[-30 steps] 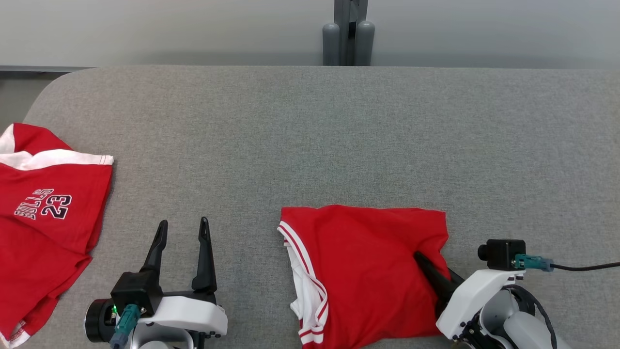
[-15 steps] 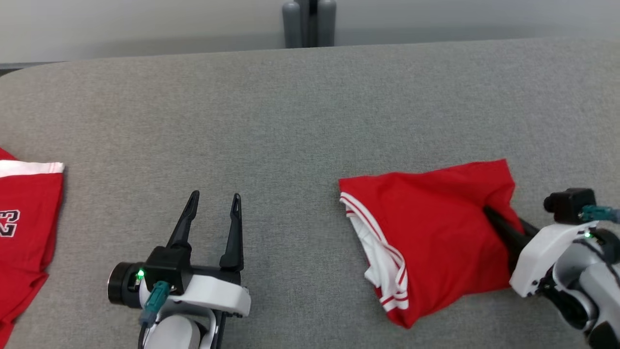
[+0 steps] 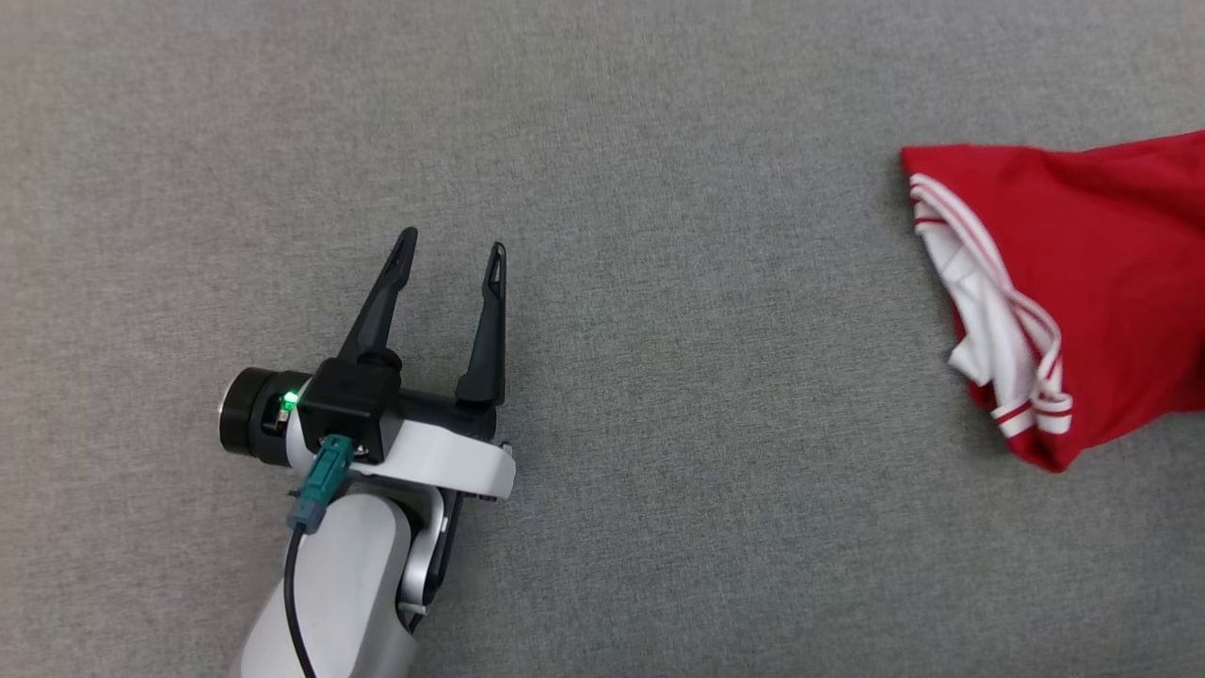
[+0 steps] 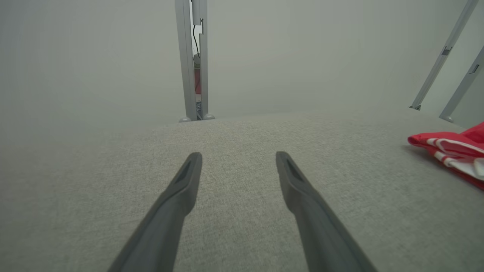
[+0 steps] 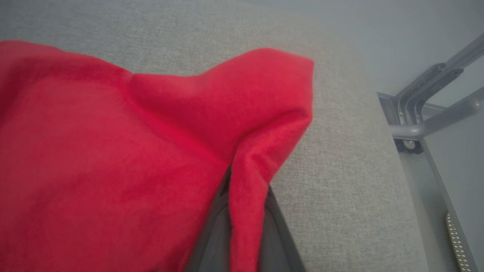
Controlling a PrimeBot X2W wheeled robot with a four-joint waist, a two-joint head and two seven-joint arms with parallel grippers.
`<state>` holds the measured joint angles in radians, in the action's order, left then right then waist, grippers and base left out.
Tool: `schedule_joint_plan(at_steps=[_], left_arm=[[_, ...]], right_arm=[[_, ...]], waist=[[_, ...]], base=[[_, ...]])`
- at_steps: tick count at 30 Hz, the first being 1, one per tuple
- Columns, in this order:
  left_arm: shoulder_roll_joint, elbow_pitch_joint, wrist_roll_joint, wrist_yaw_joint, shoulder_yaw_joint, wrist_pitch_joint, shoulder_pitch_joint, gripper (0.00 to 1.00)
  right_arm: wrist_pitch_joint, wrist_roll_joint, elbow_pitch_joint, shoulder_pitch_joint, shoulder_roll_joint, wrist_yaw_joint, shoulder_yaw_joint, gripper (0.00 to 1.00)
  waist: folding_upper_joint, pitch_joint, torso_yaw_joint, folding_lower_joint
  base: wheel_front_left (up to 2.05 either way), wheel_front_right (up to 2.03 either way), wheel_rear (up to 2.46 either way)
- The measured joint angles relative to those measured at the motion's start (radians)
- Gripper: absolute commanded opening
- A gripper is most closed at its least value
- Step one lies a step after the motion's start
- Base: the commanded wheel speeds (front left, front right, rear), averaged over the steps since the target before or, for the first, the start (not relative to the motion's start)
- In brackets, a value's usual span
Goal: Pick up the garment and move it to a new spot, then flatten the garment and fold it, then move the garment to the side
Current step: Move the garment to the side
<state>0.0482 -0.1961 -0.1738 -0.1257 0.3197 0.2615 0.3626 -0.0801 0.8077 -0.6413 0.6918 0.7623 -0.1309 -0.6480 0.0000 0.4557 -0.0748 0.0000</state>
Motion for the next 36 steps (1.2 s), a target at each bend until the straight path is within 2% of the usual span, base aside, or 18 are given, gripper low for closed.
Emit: schedule_joint_plan(at_steps=[5, 9, 14, 19, 20, 21, 22, 32, 36], left_arm=[[0.001, 0.0, 0.017, 0.001, -0.018, 0.0, 0.037, 1.0], [-0.001, 0.011, 0.025, 0.003, -0.032, 0.003, 0.056, 1.0], [-0.002, 0.025, 0.026, 0.009, -0.033, 0.003, 0.067, 1.0], [-0.004, 0.029, 0.023, 0.009, -0.024, 0.003, 0.073, 1.0], [-0.004, 0.029, 0.022, 0.009, -0.022, 0.003, 0.073, 1.0], [-0.005, 0.028, 0.022, 0.008, -0.022, 0.003, 0.074, 1.0], [-0.005, 0.027, 0.022, 0.005, -0.021, 0.003, 0.074, 1.0], [-0.001, 0.007, 0.012, 0.0, -0.028, 0.003, 0.051, 1.0], [0.0, 0.004, -0.002, -0.002, -0.029, 0.002, 0.03, 1.0]], right_arm=[[-0.013, -0.019, -0.094, 0.073, 0.061, 0.0, 0.023, 0.0], [-0.037, -0.064, -0.178, 0.131, 0.084, 0.0, 0.043, 0.0], [-0.071, -0.131, -0.282, 0.201, 0.088, 0.0, 0.067, 0.0], [-0.103, -0.195, -0.379, 0.256, 0.058, 0.0, 0.091, 0.0], [-0.108, -0.208, -0.397, 0.264, 0.051, 0.0, 0.091, 0.15], [-0.117, -0.223, -0.413, 0.27, 0.044, 0.0, 0.093, 0.85], [-0.12, -0.231, -0.428, 0.279, 0.035, 0.0, 0.096, 1.0], [-0.159, -0.314, -0.498, 0.318, -0.017, 0.0, 0.099, 1.0], [-0.177, -0.416, -0.469, 0.348, -0.011, 0.0, 0.079, 1.0]], waist=[[0.0, 0.078, -0.011, 0.0], [0.0, 0.122, -0.01, 0.0], [0.0, 0.151, -0.002, 0.0], [0.0, 0.157, 0.008, 0.0], [0.0, 0.157, 0.01, 0.0], [0.0, 0.157, 0.012, 0.0], [0.0, 0.155, 0.013, 0.0], [0.0, 0.108, 0.019, 0.0], [0.0, 0.071, 0.022, 0.0]], base=[[0.0, 0.0, 0.0], [0.0, 0.0, 0.0], [0.0, 0.0, 0.0], [0.0, 0.0, 0.0], [0.0, 0.0, 0.0], [0.0, 0.0, 0.0], [0.0, 0.0, 0.0], [0.0, 0.0, 0.0], [0.0, 0.0, 0.0]])
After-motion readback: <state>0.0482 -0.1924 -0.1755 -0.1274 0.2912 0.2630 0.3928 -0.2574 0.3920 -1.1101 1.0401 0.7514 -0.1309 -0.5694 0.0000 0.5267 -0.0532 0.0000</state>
